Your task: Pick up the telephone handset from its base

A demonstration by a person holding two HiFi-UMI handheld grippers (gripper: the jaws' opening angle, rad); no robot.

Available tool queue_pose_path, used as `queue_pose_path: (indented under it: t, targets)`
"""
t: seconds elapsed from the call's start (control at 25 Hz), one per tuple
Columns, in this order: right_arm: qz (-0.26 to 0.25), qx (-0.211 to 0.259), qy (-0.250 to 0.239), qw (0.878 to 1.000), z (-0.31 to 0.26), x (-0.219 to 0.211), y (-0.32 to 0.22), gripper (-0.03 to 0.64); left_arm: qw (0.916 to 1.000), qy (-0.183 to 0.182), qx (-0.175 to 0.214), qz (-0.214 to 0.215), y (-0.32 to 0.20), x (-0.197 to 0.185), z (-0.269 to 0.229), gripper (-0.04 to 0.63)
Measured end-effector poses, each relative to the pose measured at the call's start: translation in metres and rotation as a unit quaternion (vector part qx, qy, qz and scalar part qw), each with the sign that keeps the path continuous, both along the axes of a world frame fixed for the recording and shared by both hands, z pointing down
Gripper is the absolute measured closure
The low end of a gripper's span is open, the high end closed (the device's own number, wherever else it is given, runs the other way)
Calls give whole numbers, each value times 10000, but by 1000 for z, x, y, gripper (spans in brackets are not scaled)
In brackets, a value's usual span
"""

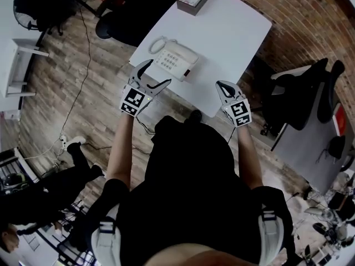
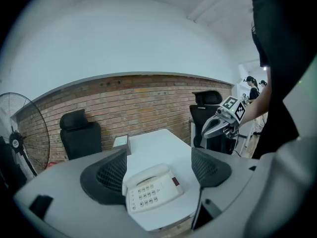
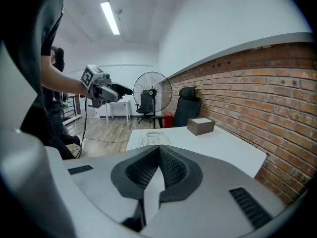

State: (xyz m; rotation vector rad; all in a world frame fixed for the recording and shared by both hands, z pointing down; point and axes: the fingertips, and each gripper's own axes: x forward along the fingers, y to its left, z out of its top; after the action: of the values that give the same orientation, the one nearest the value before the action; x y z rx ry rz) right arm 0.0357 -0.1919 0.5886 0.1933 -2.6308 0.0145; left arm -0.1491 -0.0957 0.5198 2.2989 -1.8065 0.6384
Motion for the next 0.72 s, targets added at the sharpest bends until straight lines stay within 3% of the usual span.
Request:
queue_pose_path:
  t: [0.28, 0.72]
  targets:
    - [224, -50, 31, 9997, 7, 6, -11, 617, 9970, -350, -308, 610, -22, 2, 15, 189]
    - [863, -140, 60, 9962, 18, -17, -31, 617, 9825, -635, -647, 1627, -66, -22, 47, 190]
